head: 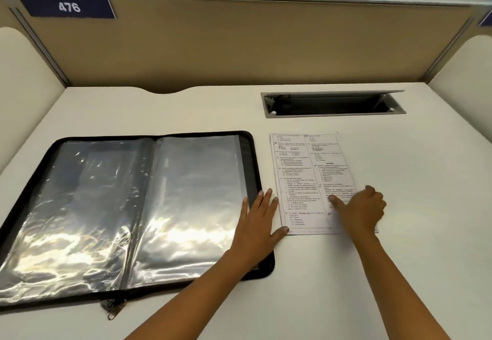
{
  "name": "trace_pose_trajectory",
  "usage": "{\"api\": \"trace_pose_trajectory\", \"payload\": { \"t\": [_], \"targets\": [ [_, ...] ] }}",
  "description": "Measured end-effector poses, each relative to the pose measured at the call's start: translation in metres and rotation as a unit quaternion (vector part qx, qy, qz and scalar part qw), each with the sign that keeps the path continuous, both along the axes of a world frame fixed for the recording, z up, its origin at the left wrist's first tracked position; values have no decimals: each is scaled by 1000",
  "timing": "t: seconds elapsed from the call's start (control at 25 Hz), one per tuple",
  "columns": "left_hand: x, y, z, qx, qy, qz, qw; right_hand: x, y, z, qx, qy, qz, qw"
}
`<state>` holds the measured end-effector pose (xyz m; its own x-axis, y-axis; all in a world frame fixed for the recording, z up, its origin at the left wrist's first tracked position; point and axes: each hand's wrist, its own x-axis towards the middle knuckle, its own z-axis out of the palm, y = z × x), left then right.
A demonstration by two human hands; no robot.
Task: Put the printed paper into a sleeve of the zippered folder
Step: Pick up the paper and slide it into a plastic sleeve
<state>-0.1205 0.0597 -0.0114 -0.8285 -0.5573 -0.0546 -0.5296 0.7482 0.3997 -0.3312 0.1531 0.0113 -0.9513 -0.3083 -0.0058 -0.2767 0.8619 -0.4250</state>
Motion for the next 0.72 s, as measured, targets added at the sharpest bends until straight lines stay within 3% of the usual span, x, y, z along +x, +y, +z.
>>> {"api": "trace_pose_trajectory", "payload": {
  "t": [0.16,0.24,0.44,0.56,0.72],
  "targets": [
    [-1,2,-5,-29,-27,17,999,-16,-10,17,102,-80,-23,991],
    [-4,1,-5,-25,-29,21,999,-24,-12,22,102,-115,-12,988],
    [-4,1,-6,-26,-34,23,999,-23,-10,19,23,-162,21,986],
    [-4,2,-7,-25,-29,26,999,-23,8,18,-97,-155,52,982],
    [-3,4,-5,-12,-24,27,999,-23,42,21,-166,-139,97,971]
  ]
}}
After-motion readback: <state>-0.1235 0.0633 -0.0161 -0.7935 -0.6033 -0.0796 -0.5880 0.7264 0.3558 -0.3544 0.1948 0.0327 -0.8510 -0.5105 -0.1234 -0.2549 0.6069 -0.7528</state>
